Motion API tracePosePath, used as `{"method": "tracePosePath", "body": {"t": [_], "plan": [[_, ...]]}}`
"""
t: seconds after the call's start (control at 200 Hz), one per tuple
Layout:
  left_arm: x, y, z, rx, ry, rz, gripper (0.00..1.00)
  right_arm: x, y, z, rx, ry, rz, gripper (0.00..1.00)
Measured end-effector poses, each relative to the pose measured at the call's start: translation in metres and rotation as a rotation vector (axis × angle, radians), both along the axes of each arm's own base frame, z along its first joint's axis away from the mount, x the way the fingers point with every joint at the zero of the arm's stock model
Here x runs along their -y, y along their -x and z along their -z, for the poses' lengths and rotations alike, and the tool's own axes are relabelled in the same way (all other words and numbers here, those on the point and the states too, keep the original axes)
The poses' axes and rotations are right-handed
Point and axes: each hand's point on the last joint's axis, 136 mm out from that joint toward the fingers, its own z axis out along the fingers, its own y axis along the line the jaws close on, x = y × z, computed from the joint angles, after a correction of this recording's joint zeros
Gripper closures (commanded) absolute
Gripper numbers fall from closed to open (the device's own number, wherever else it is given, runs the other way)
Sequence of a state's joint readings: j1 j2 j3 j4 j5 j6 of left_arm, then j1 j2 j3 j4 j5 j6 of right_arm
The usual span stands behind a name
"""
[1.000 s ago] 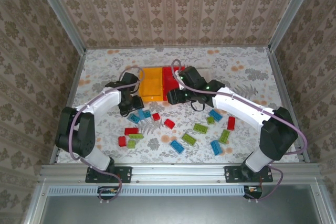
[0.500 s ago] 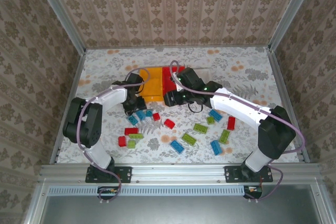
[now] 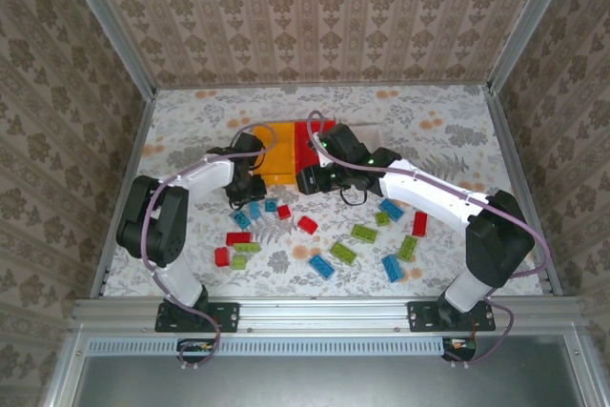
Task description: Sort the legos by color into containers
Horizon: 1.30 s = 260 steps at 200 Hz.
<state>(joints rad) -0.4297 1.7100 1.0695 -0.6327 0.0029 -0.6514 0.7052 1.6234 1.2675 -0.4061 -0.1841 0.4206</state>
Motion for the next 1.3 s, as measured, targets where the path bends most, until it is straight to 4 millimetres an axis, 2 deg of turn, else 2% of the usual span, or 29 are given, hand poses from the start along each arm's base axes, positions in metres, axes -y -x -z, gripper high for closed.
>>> {"method": "tracePosePath", "body": {"t": [0.115, 0.205, 0.35, 0.415, 0.48, 0.585, 0.705, 0.805, 0.895, 0.999, 1.219, 1.299], "plan": [[-0.001, -0.002, -0.022, 0.042, -0.008, 0.003, 0.82, 0.002, 0.001, -0.002, 0.009, -0.008, 0.007, 0.42], [0.007, -0.010, -0.054, 0.115, -0.001, 0.018, 0.82, 0.010, 0.005, -0.006, 0.024, -0.035, 0.030, 0.42], [0.035, -0.034, -0.112, 0.261, 0.047, 0.068, 0.82, 0.025, 0.007, -0.018, 0.050, -0.103, 0.093, 0.42], [0.043, -0.046, -0.127, 0.299, 0.058, 0.080, 0.82, 0.029, 0.002, -0.022, 0.058, -0.132, 0.124, 0.43], [0.049, -0.062, -0.133, 0.315, 0.053, 0.090, 0.81, 0.030, -0.002, -0.023, 0.061, -0.147, 0.143, 0.43], [0.061, -0.087, -0.122, 0.305, 0.027, 0.114, 0.81, 0.035, -0.004, -0.021, 0.055, -0.146, 0.166, 0.43], [0.072, -0.112, -0.089, 0.253, -0.013, 0.141, 0.80, 0.044, -0.001, -0.014, 0.047, -0.117, 0.188, 0.43], [0.074, -0.121, -0.062, 0.203, -0.040, 0.151, 0.77, 0.058, 0.005, 0.000, 0.020, -0.058, 0.218, 0.42], [0.071, -0.120, -0.045, 0.163, -0.060, 0.158, 0.70, 0.077, 0.018, 0.019, -0.018, 0.013, 0.252, 0.39], [0.069, -0.119, -0.042, 0.150, -0.059, 0.163, 0.59, 0.105, 0.034, 0.042, -0.075, 0.089, 0.308, 0.37], [0.072, -0.120, -0.046, 0.156, -0.047, 0.166, 0.48, 0.163, 0.047, 0.078, -0.207, 0.195, 0.482, 0.36], [0.072, -0.119, -0.050, 0.162, -0.043, 0.166, 0.44, 0.181, 0.058, 0.087, -0.257, 0.243, 0.545, 0.34]]}}
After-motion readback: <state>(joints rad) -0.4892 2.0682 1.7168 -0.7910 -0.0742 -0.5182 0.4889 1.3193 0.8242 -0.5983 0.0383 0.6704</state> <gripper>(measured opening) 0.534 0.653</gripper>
